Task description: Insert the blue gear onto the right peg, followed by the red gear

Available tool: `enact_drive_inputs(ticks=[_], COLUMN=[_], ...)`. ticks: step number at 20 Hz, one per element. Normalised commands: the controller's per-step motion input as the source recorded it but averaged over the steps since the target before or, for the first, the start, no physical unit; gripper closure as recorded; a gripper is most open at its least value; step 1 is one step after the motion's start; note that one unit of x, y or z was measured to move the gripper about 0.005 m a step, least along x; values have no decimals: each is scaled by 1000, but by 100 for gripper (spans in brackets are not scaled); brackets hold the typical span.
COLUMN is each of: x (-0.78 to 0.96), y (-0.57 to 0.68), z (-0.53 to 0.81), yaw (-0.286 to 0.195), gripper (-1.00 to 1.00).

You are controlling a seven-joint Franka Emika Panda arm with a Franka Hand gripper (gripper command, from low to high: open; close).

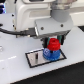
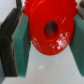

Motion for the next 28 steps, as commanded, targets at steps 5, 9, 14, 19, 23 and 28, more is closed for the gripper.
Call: enact_drive_inputs(ticks=[5,9,14,19,23,28], x=[166,21,10,49,84,132], y=[71,75,16,-18,-10,38], z=[-132,33,204,108,78,-131], yaw=[0,0,0,0,0,0], gripper=[100,100,100,100,100,100])
